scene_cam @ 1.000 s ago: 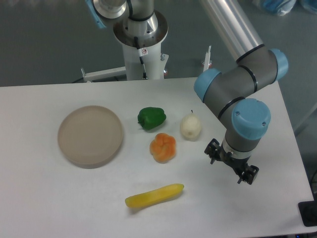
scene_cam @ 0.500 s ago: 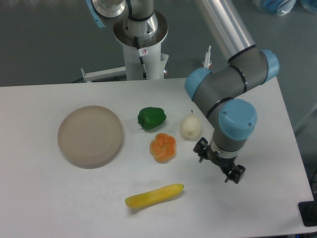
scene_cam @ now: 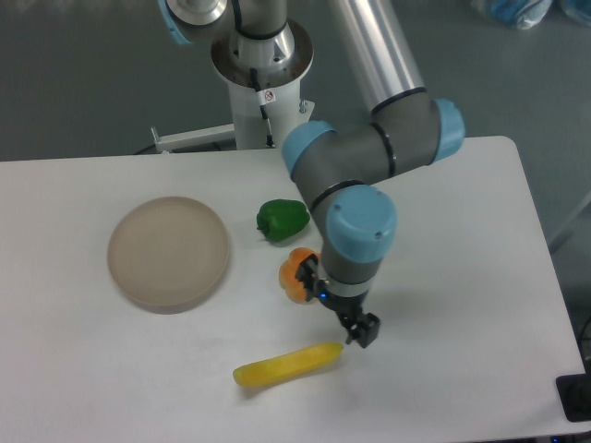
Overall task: Pick up the banana from the table
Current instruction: 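Move the gripper down over the yellow banana, then close the gripper on the middle of the yellow banana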
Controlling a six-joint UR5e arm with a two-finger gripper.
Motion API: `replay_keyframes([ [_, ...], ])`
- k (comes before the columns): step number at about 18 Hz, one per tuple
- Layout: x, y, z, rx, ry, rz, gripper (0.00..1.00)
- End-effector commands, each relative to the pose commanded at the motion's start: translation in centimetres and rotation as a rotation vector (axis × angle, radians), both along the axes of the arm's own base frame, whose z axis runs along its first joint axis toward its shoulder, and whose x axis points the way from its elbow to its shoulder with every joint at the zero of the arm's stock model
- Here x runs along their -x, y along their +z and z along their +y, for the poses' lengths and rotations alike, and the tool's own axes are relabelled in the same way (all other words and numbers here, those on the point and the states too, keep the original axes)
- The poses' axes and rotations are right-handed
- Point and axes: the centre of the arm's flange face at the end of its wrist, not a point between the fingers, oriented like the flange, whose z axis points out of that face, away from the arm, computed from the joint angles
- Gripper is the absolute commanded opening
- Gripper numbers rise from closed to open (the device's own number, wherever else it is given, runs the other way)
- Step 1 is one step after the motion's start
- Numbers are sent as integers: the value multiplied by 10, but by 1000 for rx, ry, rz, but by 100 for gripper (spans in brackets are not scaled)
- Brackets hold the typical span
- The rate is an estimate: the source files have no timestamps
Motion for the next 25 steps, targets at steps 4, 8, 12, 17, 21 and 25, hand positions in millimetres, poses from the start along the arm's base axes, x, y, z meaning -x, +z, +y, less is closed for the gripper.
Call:
replay_keyframes([
  [4,-7,-37,31,-52,-21,36,100],
  [8,-8,-52,41,-52,-1,42,100],
  [12,-13,-67,45,-40,-11,35,100],
  [17,-15,-82,45,-18,-12,27,95],
  [21,-16,-78,46,-26,29,14,17],
  [25,-15,-68,46,-36,33,19,0],
])
